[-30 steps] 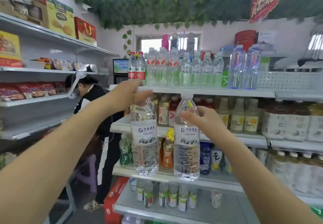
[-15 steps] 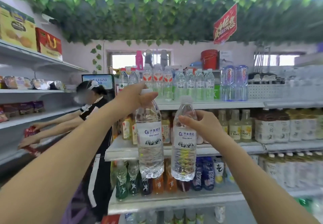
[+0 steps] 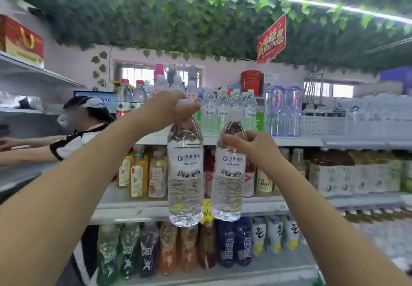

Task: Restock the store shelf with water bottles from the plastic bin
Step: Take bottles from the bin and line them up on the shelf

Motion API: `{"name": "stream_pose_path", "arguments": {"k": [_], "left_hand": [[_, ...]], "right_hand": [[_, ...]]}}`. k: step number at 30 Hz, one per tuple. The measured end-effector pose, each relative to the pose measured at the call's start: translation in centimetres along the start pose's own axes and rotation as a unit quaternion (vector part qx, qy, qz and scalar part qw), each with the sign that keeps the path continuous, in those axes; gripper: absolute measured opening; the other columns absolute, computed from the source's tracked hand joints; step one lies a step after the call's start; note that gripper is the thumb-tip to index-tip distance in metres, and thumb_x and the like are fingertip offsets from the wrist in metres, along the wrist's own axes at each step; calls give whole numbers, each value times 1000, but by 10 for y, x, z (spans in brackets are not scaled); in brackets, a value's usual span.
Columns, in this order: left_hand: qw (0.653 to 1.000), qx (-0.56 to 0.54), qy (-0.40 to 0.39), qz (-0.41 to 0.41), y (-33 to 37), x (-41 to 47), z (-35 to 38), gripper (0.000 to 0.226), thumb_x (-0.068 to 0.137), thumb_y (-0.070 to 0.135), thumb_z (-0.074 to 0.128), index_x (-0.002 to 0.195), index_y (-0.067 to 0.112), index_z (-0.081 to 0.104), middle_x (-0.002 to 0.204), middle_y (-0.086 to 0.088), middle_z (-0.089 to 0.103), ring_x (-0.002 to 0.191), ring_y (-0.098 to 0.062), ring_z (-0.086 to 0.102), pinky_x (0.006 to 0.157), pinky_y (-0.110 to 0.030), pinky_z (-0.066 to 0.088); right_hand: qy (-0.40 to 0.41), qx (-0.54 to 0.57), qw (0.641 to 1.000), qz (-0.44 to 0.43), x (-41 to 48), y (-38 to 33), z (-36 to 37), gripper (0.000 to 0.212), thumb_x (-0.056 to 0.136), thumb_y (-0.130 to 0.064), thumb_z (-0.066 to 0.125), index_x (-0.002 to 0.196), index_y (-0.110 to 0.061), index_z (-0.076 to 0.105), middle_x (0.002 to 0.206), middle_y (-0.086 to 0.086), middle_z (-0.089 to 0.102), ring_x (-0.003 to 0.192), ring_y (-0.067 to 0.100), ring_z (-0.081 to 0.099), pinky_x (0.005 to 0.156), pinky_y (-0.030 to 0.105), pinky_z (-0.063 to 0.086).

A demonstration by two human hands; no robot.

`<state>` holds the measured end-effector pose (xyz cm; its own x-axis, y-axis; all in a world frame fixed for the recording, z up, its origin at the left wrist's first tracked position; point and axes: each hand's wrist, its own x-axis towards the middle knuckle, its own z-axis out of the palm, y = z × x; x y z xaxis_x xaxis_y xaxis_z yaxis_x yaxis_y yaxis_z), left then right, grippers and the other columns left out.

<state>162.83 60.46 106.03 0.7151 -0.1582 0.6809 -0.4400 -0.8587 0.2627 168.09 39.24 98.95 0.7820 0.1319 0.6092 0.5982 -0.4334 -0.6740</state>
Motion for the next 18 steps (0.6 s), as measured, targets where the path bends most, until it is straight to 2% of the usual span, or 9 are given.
{"name": "stream_pose_path", "arguments": {"k": [3,5,7,8,10,13,14,16,18], "left_hand": [[999,-19,7,-28,4,29,39,23,91,38,50,81,17,54,75,2,63,69,-15,61,63,-25,46],[999,-15,17,-43,7,52,62,22,91,37,50,86,16,54,77,2,63,70,-13,60,62,-24,43],[998,-8,25,-57,12,75,80,23,91,36,48,94,14,55,79,4,63,68,-9,59,60,-20,39],[997,-11,30,-67,15,85,88,24,92,36,48,97,14,54,79,4,64,68,-7,59,59,-19,38],[995,-24,45,-82,20,105,99,28,91,37,50,98,11,56,81,3,67,73,-8,62,67,-22,44],[994,-29,59,-87,26,128,106,33,88,39,52,98,9,58,80,2,69,76,-8,64,79,-33,50],[994,-28,64,-88,28,133,107,30,88,39,53,95,11,58,79,3,69,75,-7,65,79,-34,50],[994,-23,65,-89,32,141,108,24,87,39,54,89,16,58,79,3,70,74,-7,65,76,-33,50],[994,-21,60,-90,36,145,107,20,88,39,54,86,19,57,82,0,71,78,-11,67,76,-34,51]], "right_hand": [[-25,4,999,-20,35,36,-17,40,71,-50,72,83,-12,67,77,3,66,72,14,59,65,22,45],[-32,3,999,-36,65,63,-29,62,65,-58,72,92,-2,66,79,13,64,75,15,56,66,26,42],[-41,8,997,-58,93,87,-41,92,51,-74,69,98,5,64,82,19,65,76,27,61,69,32,44],[-50,17,996,-69,105,99,-46,100,46,-79,67,98,6,63,89,24,67,81,36,63,70,35,46],[-60,31,995,-74,124,119,-56,95,49,-76,68,100,5,62,99,27,64,91,40,62,73,38,50],[-66,41,994,-80,143,141,-69,75,63,-60,73,99,5,62,86,22,65,81,34,63,72,39,51],[-66,39,994,-79,148,146,-71,73,66,-57,74,100,6,62,87,23,64,82,35,63,74,40,52],[-72,35,994,-78,154,153,-73,78,65,-59,72,105,7,60,102,28,63,95,40,62,86,50,51],[-80,41,993,-74,156,153,-74,81,60,-66,70,108,-2,63,106,18,66,98,32,63,90,48,51]]}}
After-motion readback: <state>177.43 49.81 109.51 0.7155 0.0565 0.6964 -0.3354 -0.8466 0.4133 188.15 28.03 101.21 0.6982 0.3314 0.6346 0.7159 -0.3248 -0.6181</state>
